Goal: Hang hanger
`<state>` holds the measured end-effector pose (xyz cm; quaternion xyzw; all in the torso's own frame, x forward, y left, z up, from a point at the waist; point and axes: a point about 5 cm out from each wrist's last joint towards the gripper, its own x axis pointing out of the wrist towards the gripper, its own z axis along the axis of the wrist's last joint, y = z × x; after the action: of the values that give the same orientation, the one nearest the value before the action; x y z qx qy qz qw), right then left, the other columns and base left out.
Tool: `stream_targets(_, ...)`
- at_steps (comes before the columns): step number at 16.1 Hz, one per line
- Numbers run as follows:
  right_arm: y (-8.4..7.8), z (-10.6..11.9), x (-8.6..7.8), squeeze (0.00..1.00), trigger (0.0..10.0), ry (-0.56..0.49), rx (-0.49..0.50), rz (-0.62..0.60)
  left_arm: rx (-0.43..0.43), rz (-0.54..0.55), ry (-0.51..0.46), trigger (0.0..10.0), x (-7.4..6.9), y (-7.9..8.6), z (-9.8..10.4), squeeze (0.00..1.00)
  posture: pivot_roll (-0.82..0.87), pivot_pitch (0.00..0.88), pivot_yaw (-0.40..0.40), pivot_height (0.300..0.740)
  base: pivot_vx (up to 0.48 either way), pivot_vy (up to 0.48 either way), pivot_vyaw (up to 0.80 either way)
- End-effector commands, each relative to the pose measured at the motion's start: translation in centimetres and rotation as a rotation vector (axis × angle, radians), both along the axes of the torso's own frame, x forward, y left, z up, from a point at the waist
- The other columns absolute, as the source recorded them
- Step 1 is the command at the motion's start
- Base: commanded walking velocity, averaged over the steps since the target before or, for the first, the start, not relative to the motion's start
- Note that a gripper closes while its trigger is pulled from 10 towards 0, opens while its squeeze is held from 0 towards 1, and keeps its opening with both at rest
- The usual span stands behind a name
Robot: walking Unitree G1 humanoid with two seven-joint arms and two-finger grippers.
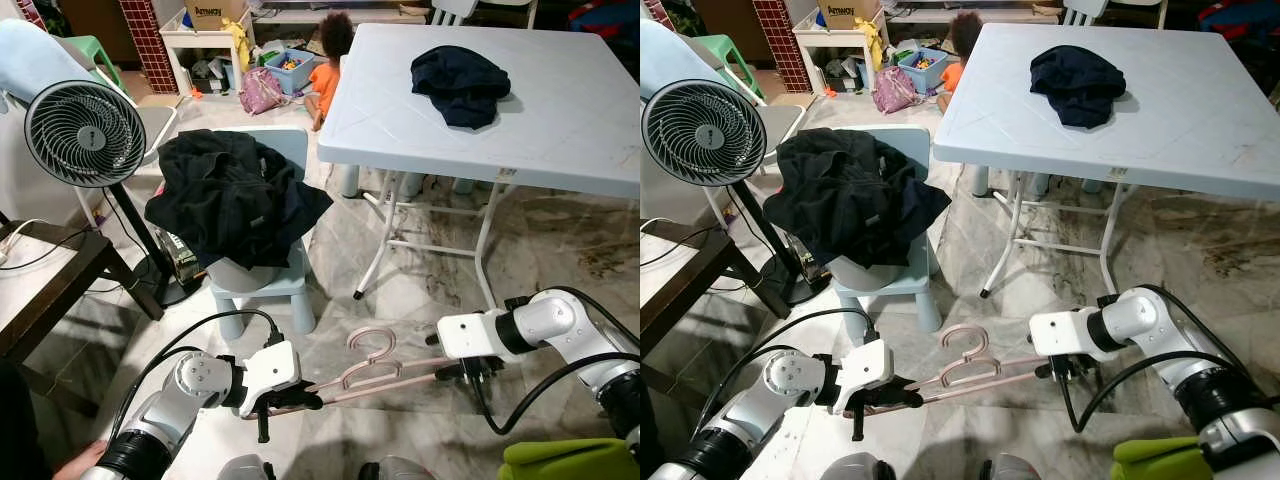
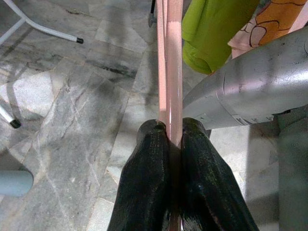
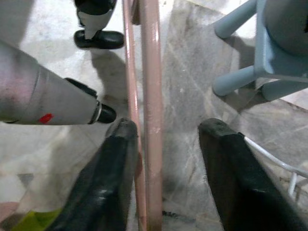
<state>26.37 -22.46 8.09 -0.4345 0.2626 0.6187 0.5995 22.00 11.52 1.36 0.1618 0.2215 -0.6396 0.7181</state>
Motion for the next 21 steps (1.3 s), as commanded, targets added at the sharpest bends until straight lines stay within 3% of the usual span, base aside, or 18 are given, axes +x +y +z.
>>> stream_targets(1,-0.3,0.5,0.3,0.0,0.0,0.002,-0.023,0.017,0.01,-0.012,-0.019,10.0,0.3,0.0,0.2,0.0,-0.09,0.0,0.043,0.74,0.0,0.0,0.0)
stream_targets(16,-0.9,-0.9,-0.9,0.0,0.0,0.057,-0.083,0.028,0.02,-0.009,-0.008,10.0,0.2,-0.3,-0.2,0.0,-0.1,0.0,0.041,0.74,0.0,0.0,0.0)
stream_targets(17,-0.9,-0.9,-0.9,0.0,0.0,0.056,-0.085,0.026,0.022,0.008,-0.007,10.0,0.3,-0.3,-0.3,1.0,-0.1,0.0,0.041,0.74,0.0,0.0,0.0)
stream_targets(19,-1.1,-0.9,-0.8,0.0,0.0,0.049,-0.093,0.019,0.014,0.037,0.001,10.0,0.5,-0.4,-0.3,1.0,-0.1,0.0,0.038,0.74,0.0,0.0,0.0)
stream_targets(21,-1.4,-1.2,0.0,0.0,0.0,-0.009,-0.132,-0.002,0.0,0.078,-0.07,10.0,1.4,-0.5,0.3,1.0,-0.09,0.0,0.036,0.74,0.0,0.0,0.0)
